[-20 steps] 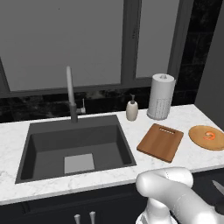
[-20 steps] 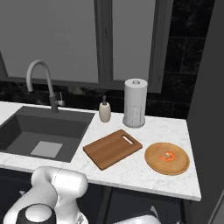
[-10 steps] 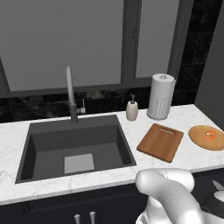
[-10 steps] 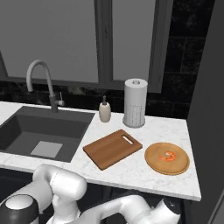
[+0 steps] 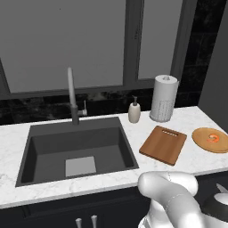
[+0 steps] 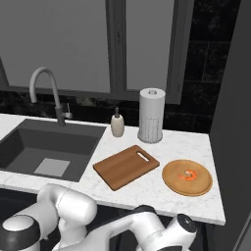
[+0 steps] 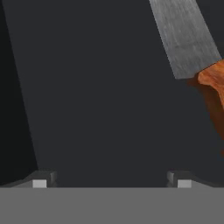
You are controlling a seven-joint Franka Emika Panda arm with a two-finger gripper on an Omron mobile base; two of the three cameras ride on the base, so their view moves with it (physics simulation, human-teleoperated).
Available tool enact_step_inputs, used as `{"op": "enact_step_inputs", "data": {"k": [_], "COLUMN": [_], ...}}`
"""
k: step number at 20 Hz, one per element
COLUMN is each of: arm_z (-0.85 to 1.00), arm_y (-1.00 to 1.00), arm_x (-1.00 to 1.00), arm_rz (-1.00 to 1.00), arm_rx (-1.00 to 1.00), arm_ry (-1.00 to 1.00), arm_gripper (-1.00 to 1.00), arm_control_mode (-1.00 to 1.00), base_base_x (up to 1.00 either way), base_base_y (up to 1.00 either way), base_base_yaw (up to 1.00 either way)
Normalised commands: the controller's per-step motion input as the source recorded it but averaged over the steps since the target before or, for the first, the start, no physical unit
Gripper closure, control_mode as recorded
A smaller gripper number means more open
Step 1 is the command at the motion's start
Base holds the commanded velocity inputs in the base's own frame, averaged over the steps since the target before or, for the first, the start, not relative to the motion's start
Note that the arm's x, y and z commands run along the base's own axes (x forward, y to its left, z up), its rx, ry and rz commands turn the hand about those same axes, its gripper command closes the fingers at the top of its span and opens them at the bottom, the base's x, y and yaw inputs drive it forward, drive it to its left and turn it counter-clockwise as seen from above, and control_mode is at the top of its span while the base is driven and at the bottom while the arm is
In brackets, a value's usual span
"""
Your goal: Pick up the knife from the drawer and place it on the cutting board. Then place the meat from the plate to the cutting board.
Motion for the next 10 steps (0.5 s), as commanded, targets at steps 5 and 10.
{"op": "enact_step_inputs", "data": {"k": [5,10], "arm_z": [-0.05,-0.40], "arm_y": [-0.52,-0.60], "arm_x": [0.45,0.42], "arm_rz": [0.01,0.02], "arm_rx": [-0.04,0.00], "arm_ry": [0.00,0.00], "arm_gripper": [-1.00,-1.00], "arm_control_mode": [-1.00,-1.00], "base_base_x": [0.00,0.00], "base_base_y": [0.00,0.00], "base_base_yaw": [0.00,0.00]}}
